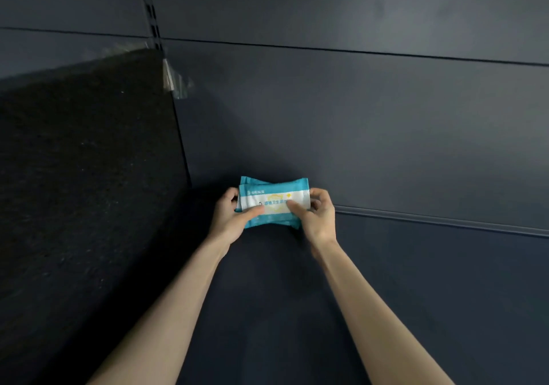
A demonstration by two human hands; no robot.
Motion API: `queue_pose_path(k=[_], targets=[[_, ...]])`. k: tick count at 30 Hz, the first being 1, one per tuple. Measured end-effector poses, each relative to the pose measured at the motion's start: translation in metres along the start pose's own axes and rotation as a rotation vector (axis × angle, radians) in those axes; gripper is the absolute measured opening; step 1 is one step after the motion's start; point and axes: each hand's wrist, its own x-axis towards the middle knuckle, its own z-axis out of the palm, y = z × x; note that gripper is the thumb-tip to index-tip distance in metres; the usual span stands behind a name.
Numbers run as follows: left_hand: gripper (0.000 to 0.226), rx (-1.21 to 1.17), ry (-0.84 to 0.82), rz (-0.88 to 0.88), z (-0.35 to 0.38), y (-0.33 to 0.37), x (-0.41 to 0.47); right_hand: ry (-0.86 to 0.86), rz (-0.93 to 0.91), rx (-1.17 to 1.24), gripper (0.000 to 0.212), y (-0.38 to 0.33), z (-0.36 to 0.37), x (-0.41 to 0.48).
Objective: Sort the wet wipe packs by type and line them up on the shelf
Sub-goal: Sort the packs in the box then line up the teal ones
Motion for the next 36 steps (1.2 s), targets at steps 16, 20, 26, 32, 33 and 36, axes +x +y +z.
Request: queue_pose_path(k=[16, 20, 26, 32, 33, 36], targets=[[0.02, 0.258, 0.039, 0.201, -0.015, -0.026, 0.048, -0.047, -0.277, -0.606, 0.053, 0.007, 0.014, 0.024], [0.017, 0.299, 0.063, 0.231, -0.018, -0.028, 0.052, -0.036, -0.316, -0.681, 0.047, 0.007, 0.02, 0.029], [0.023, 0.376, 0.087, 0.22, -0.021, -0.032, 0.061, -0.02, -0.383, -0.864, 0.049, 0.01, 0.024, 0.032], [0.03, 0.405, 0.076, 0.199, -0.021, -0.039, 0.062, 0.002, -0.387, -0.971, 0.05, 0.007, 0.024, 0.031], [0.03, 0.41, 0.073, 0.194, -0.021, -0.039, 0.062, 0.007, -0.382, -0.988, 0.051, 0.006, 0.024, 0.03], [0.03, 0.452, 0.074, 0.174, -0.021, -0.036, 0.06, 0.017, -0.364, -1.093, 0.056, 0.001, 0.025, 0.026]])
